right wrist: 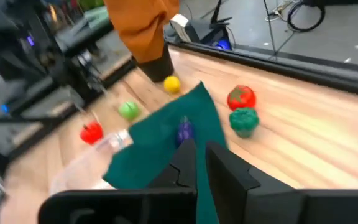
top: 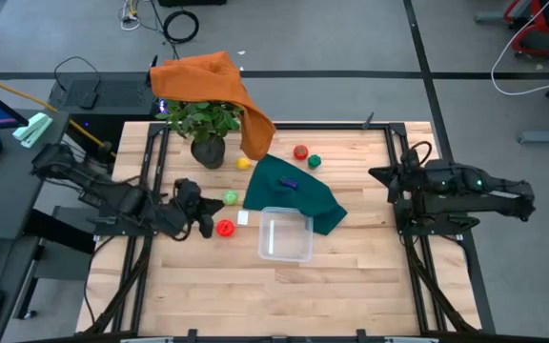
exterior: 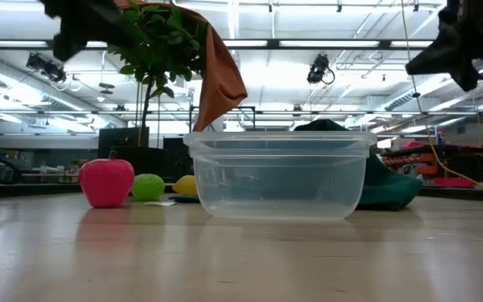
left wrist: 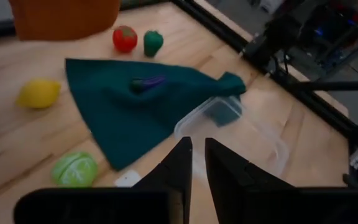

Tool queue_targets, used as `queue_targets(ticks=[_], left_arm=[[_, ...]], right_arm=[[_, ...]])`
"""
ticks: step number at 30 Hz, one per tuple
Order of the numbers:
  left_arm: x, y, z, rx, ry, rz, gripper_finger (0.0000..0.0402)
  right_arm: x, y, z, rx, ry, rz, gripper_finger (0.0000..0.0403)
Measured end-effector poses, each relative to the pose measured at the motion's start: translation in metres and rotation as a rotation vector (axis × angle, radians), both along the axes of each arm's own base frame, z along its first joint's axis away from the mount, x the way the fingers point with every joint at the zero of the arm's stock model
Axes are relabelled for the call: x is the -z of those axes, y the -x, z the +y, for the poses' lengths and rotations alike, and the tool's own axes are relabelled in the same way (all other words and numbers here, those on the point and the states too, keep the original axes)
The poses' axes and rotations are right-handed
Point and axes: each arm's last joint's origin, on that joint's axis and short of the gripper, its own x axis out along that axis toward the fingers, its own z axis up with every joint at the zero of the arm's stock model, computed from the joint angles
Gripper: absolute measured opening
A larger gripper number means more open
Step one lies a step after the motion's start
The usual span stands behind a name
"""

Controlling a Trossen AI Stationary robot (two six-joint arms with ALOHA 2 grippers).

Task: Pick and placing Produce into tupperware
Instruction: Put the apple into the transparent basket

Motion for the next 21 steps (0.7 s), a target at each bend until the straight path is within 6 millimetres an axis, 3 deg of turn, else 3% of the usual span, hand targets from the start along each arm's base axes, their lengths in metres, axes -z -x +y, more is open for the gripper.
queue_targets(ticks=[6, 11, 21], left_arm=[[-0.016, -0.013, -0.025, -0.029, -0.001, 0.141, 0.0035], [-0.024, -0.026, -0.045, -0.080, 0.028, 0.248, 0.0034], [0.007, -0.036, -0.081, -0.205, 0.269, 0.549, 0.0043]], right_arm=[[-0.021, -0.020, 0.003, -0.182, 0.053, 0.121, 0.0001], [-0.026, -0.037, 0.003, -0.209, 0.090, 0.219, 0.0001], [-0.018, -0.057, 0.002, -0.240, 0.120, 0.345, 0.0001]])
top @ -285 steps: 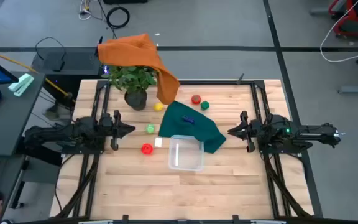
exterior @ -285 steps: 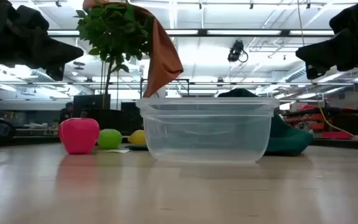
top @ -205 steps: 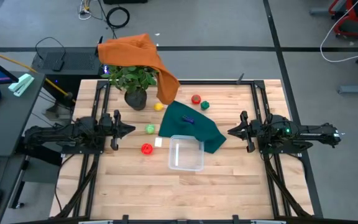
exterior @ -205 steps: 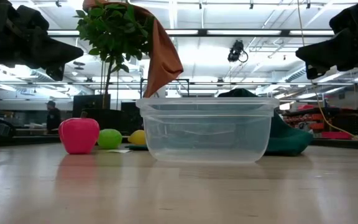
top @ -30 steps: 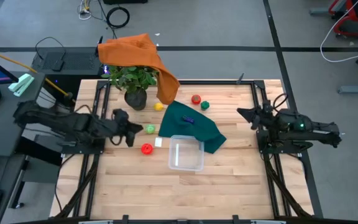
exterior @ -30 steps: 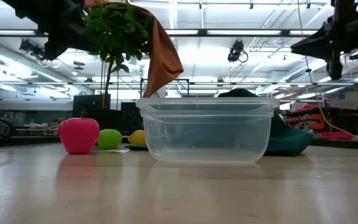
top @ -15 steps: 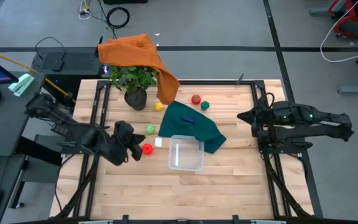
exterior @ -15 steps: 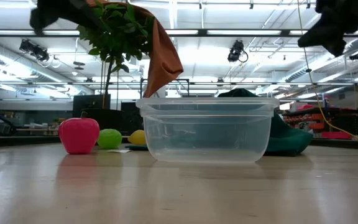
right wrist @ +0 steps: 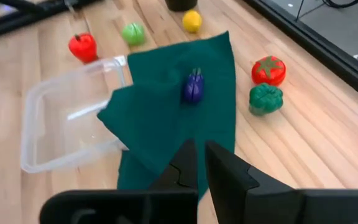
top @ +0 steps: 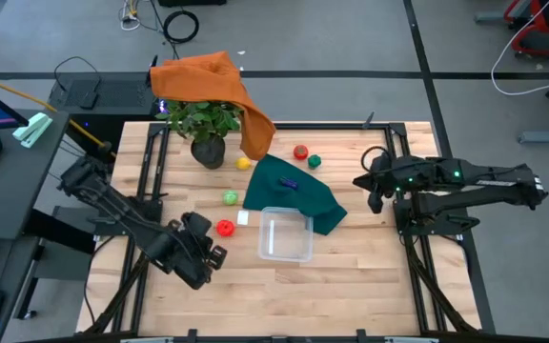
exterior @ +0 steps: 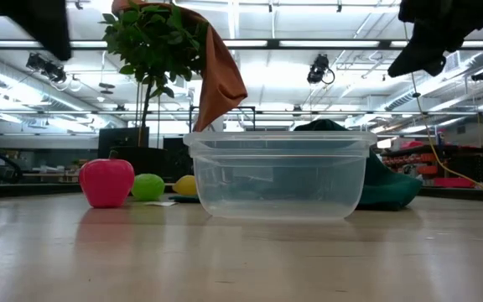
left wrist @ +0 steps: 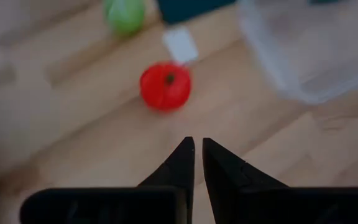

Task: Pick and placing Produce into tupperware
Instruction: Put the apple into the transparent basket

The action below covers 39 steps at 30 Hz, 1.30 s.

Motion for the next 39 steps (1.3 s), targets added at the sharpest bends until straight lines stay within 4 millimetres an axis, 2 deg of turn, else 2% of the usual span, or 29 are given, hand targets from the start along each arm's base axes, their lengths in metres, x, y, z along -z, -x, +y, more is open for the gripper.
queue_targets(ticks=[7, 18, 24, 30, 39], left_arm=[[0.007, -0.008, 0.004, -0.138, 0.028, -0.011, 0.0090], [0.009, -0.024, 0.032, -0.234, 0.007, 0.011, 0.0263], [0.009, -0.031, 0.043, -0.236, 0.018, 0.029, 0.0332], [0.013, -0.037, 0.053, -0.248, 0.010, 0.057, 0.0366], [0.032, -0.051, 0.059, -0.216, 0.035, 0.188, 0.0389]], right_arm=[[0.006, -0.012, 0.000, 0.015, -0.023, 0.045, 0.0001], [0.005, -0.022, -0.001, 0.133, -0.176, -0.028, 0.0001], [0.005, -0.022, -0.001, 0.199, -0.262, -0.054, 0.0001], [0.005, -0.022, -0.001, 0.238, -0.312, -0.069, 0.0001], [0.005, -0.022, -0.001, 0.239, -0.314, -0.072, 0.0002]])
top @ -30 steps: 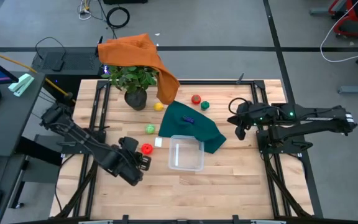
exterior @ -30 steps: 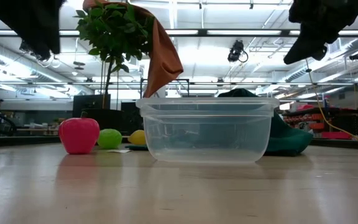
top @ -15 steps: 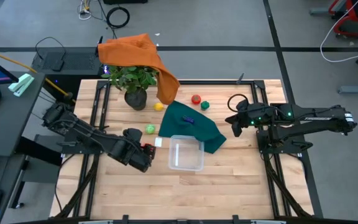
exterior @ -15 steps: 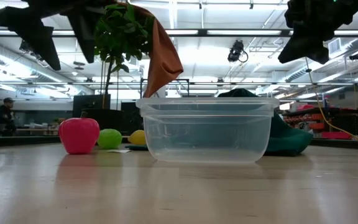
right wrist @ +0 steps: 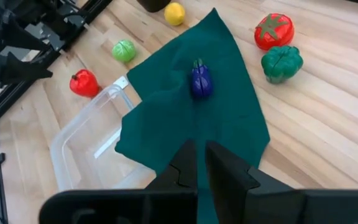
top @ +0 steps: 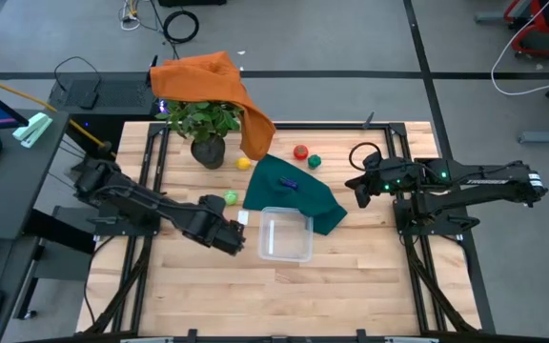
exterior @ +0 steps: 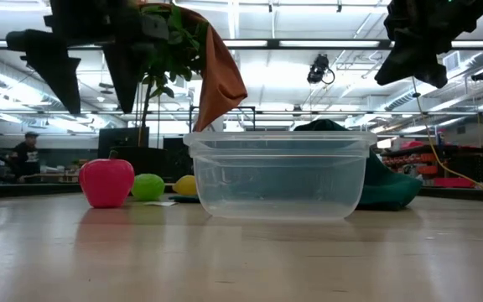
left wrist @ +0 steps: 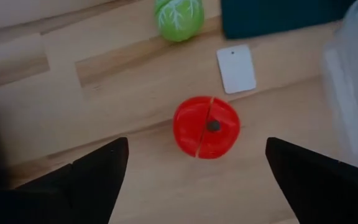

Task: Pick and placing Produce into tupperware
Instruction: Put the apple into the transparent basket

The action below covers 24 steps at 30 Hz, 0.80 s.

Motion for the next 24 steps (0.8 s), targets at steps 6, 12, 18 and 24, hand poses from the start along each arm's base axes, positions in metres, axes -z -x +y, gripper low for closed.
queue_targets(ticks=[6, 12, 18, 24], left_arm=[[0.013, -0.013, 0.012, -0.009, 0.052, 0.052, 0.0389], [0.021, -0.022, 0.032, -0.023, 0.122, 0.112, 0.0389], [0.022, -0.026, 0.050, -0.017, 0.168, 0.131, 0.0389], [0.032, -0.029, 0.059, -0.023, 0.229, 0.102, 0.0389]], right_arm=[[0.000, 0.000, 0.000, -0.009, 0.011, 0.004, 0.0003], [0.000, 0.000, 0.001, -0.060, 0.019, 0.010, 0.0003], [0.000, 0.000, 0.002, -0.098, 0.036, 0.018, 0.0003], [0.000, 0.000, 0.002, -0.131, 0.044, 0.021, 0.0003]])
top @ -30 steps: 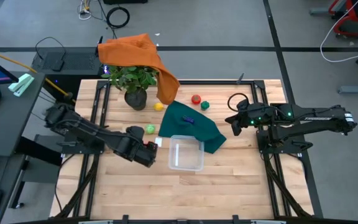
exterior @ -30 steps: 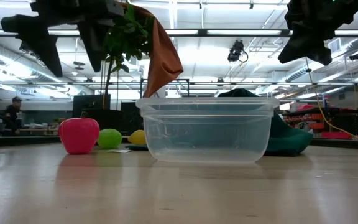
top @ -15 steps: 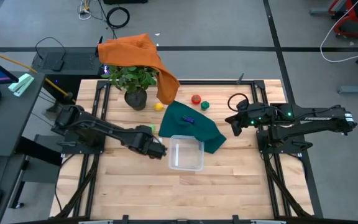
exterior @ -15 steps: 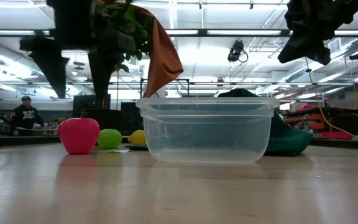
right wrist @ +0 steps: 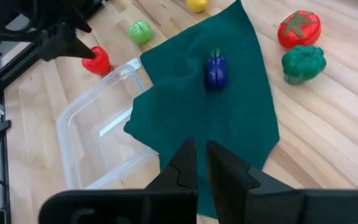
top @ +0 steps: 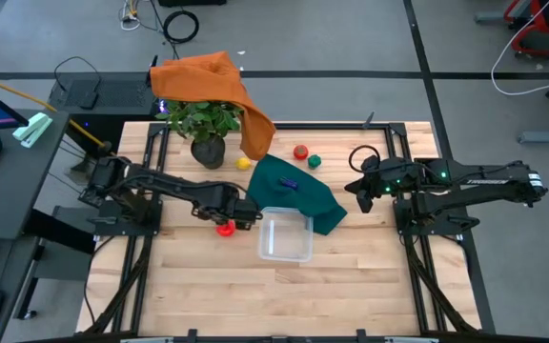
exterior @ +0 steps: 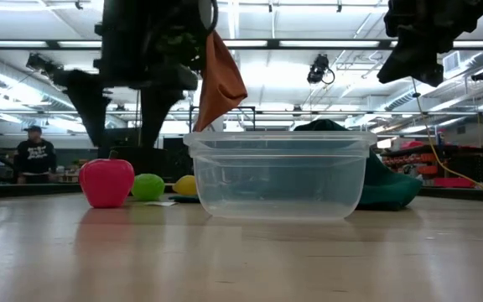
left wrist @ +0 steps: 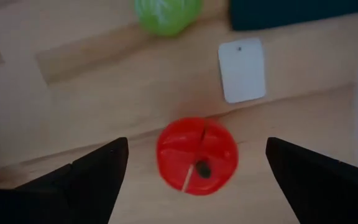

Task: Pick and placing Produce into tupperware
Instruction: Put the apple into the transparent basket

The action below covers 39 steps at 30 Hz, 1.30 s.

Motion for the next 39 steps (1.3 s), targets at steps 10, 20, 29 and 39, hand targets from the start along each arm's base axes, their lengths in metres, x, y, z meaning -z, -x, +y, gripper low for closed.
queue_targets(ticks=[10, 20, 29, 39], left_arm=[[0.036, 0.017, 0.000, -0.019, 0.106, 0.066, 0.0389], [0.042, 0.014, -0.002, -0.027, 0.152, 0.011, 0.0389], [0.042, 0.014, -0.004, 0.013, 0.165, 0.012, 0.0389], [0.037, 0.012, -0.007, 0.072, 0.156, 0.001, 0.0389]], right_arm=[[0.000, 0.000, 0.000, -0.017, 0.016, 0.004, 0.0003], [0.000, 0.000, 0.000, -0.019, 0.015, 0.004, 0.0003], [0.000, 0.000, 0.000, -0.016, 0.008, 0.003, 0.0003], [0.000, 0.000, 0.000, -0.017, 0.008, 0.007, 0.0003]])
